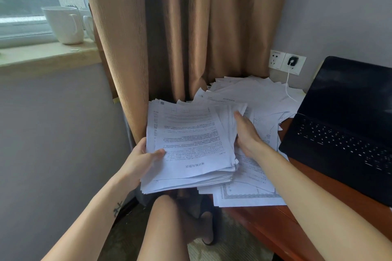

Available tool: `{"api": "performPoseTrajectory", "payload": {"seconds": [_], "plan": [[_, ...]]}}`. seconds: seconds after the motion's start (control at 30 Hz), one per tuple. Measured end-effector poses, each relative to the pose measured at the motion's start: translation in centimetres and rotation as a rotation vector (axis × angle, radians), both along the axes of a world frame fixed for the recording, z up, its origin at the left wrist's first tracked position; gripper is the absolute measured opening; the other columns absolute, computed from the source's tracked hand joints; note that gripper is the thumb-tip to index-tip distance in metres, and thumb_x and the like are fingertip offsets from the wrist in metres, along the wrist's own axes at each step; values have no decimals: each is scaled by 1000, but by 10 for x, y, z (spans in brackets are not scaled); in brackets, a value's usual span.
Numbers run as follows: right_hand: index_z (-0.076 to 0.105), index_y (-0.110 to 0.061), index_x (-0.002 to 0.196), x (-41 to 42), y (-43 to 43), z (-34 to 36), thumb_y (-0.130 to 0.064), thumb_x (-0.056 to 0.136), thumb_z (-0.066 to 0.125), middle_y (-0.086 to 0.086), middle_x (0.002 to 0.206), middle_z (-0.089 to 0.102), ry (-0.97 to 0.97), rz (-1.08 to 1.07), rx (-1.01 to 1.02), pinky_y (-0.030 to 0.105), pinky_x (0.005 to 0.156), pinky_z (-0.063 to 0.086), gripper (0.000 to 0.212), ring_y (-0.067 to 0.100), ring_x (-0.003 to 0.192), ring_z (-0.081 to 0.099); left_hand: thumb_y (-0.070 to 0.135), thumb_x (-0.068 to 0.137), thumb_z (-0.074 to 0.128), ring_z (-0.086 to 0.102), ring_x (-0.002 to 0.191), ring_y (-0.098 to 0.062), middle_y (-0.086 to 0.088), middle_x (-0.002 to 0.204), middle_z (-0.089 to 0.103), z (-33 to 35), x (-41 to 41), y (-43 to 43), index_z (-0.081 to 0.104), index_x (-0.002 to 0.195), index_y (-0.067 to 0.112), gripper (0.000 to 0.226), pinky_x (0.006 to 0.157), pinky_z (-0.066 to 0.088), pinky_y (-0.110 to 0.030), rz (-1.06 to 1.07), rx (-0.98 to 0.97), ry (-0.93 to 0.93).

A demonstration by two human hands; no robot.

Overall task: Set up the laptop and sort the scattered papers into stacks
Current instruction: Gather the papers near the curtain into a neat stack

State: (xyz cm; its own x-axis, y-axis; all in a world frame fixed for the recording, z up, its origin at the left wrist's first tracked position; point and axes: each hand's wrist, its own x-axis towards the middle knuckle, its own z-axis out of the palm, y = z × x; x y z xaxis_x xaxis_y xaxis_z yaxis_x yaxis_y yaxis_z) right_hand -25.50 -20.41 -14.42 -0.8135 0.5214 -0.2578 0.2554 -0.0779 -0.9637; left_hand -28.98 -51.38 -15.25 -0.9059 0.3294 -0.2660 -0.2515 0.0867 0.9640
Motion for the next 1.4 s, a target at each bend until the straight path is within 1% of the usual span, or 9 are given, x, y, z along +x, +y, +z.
{"api": "performPoseTrajectory", "payload": {"seconds": [0.13, 0.27, 0.5, 0.63, 0.83, 1.0, 1.1, 1.2, 1.4], "plan": [[53, -17, 138, -1, -17, 16, -9, 98, 40, 2, 123, 67, -29, 72, 226, 45, 105, 50, 44, 23, 113, 63, 16, 101, 68, 77, 98, -23, 2, 112, 79, 1, 0, -1, 61, 126, 24, 27, 85, 60, -42, 9, 34, -21], [61, -9, 128, 4, -19, 22, 3, 94, 32, 8, 115, 70, -64, 129, 242, 36, 93, 53, 46, 26, 109, 65, 23, 103, 65, 77, 97, -21, 2, 111, 79, -1, 0, 2, 62, 126, 22, 23, 83, 60, -39, 42, 32, -11], [63, -13, 96, 5, -28, 33, -16, 102, 33, 6, 95, 69, -97, 221, 341, 28, 71, 49, 30, 20, 84, 64, 25, 103, 65, 77, 100, -23, 0, 115, 78, -1, -1, 7, 61, 126, 20, 24, 93, 60, -47, 28, 26, -26], [54, -10, 120, -11, -50, 24, -27, 101, 38, 8, 112, 64, -58, 160, 431, 39, 89, 52, 30, 24, 98, 62, 24, 103, 65, 76, 101, -24, 0, 115, 78, 0, 1, 9, 62, 125, 23, 22, 97, 58, -50, 9, 24, -31], [44, -15, 139, -10, -45, 18, -13, 96, 59, -1, 113, 62, 67, 180, 531, 13, 67, 42, 45, 14, 100, 60, 12, 105, 60, 76, 102, -25, 0, 114, 79, -2, 2, 8, 62, 129, 20, 25, 95, 59, -50, -1, 57, -35], [48, -8, 142, 3, -3, 18, -15, 93, 64, 9, 116, 60, -50, 31, 681, 26, 84, 44, 51, 24, 108, 58, 7, 104, 60, 77, 98, -25, -1, 111, 79, -5, 2, 6, 63, 127, 21, 28, 91, 59, -49, 47, 43, 6], [44, -1, 139, 13, 20, 19, -41, 96, 62, 22, 136, 47, -320, 19, 899, 41, 101, 44, 62, 37, 128, 44, 6, 103, 60, 78, 96, -24, 0, 110, 79, -5, 2, 3, 64, 126, 22, 28, 84, 59, -45, 54, 54, 21], [37, 0, 142, 20, 21, 27, -65, 88, 63, 22, 142, 40, -518, 129, 968, 41, 106, 38, 89, 38, 135, 36, 7, 104, 60, 77, 97, -26, -1, 112, 79, -7, 3, 1, 64, 126, 25, 29, 85, 60, -46, 65, 67, 27], [34, -3, 140, 0, 24, 18, -54, 63, 91, 15, 139, 47, -468, 104, 736, 42, 109, 44, 109, 30, 131, 46, 5, 103, 60, 77, 100, -28, -2, 113, 79, -6, 5, 2, 65, 126, 25, 31, 87, 59, -49, 75, 89, 16]]}}
